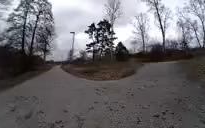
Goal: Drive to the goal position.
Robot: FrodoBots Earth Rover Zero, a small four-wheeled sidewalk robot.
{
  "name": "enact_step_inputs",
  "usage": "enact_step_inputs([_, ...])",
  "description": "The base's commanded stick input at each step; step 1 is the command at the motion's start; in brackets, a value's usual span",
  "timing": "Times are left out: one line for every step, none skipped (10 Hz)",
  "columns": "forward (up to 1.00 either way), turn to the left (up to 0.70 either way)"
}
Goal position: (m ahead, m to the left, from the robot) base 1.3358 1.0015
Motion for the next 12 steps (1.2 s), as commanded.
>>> enact_step_inputs([0.00, -0.66])
enact_step_inputs([0.00, -0.66])
enact_step_inputs([0.00, -0.66])
enact_step_inputs([0.00, -0.66])
enact_step_inputs([0.00, -0.66])
enact_step_inputs([0.00, -0.61])
enact_step_inputs([0.00, -0.49])
enact_step_inputs([0.00, -0.24])
enact_step_inputs([0.00, -0.02])
enact_step_inputs([0.00, 0.00])
enact_step_inputs([0.00, 0.00])
enact_step_inputs([0.00, 0.00])
